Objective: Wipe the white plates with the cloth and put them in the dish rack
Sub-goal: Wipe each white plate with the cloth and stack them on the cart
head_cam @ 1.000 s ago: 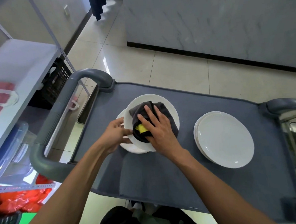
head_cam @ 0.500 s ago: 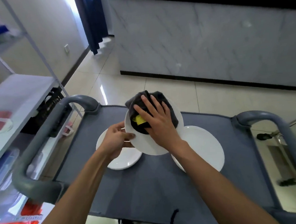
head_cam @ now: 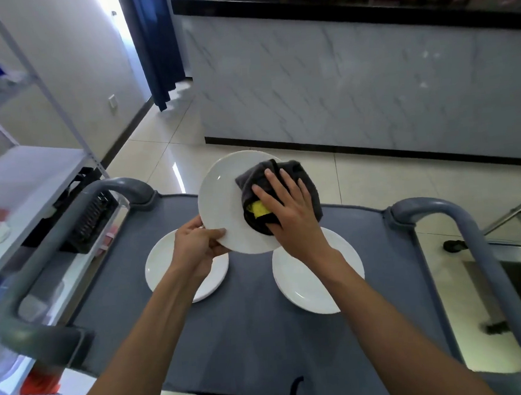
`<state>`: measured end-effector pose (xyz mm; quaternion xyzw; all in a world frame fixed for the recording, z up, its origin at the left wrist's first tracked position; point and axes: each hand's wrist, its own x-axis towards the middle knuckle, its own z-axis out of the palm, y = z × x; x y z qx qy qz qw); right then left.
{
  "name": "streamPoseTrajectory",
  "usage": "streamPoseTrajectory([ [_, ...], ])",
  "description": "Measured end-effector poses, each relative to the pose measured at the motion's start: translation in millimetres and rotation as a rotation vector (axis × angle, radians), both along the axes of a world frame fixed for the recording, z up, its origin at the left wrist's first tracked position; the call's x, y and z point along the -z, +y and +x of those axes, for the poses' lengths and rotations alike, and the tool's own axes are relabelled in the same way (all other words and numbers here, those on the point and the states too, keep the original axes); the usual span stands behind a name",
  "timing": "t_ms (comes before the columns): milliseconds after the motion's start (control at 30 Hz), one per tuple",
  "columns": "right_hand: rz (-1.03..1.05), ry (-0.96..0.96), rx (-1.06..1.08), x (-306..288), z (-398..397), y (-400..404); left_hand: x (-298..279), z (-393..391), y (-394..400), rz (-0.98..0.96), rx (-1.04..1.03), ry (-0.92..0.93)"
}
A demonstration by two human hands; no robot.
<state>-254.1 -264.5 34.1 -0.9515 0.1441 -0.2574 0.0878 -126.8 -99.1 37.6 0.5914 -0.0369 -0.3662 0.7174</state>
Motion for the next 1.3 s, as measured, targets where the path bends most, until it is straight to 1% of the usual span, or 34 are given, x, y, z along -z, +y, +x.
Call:
streamPoseTrajectory([
  [133, 0.057, -0.043, -0.012, 9, -13, 9, -4, -10, -11, -0.027, -0.045, -0.009],
  [400, 0.174, -0.129, -0.037, 24, -34, 46, -12, -26, -22, -0.042, -0.07, -0.023],
  [567, 0.113, -0.129, -0.107, 29, -47, 46, -13, -29, -21, -0.096, -0.081, -0.034],
  [733, 0.131, -0.127, -0.055, 31, -59, 22, -12, -28, -17, -0.094, -0.092, -0.016],
  [900, 0.188, -0.139, -0.006, 22, -59, -6, -11, -32, -13, -0.044, -0.038, -0.059],
  [1100, 0.127, -0.142, 0.028, -2, -49, -35, -14, -50, -15, -0.029, 0.092, -0.137],
  [1300, 0.093, -0.154, 0.023, -9, -37, -36, -20, -54, -19, -0.019, 0.167, -0.181],
])
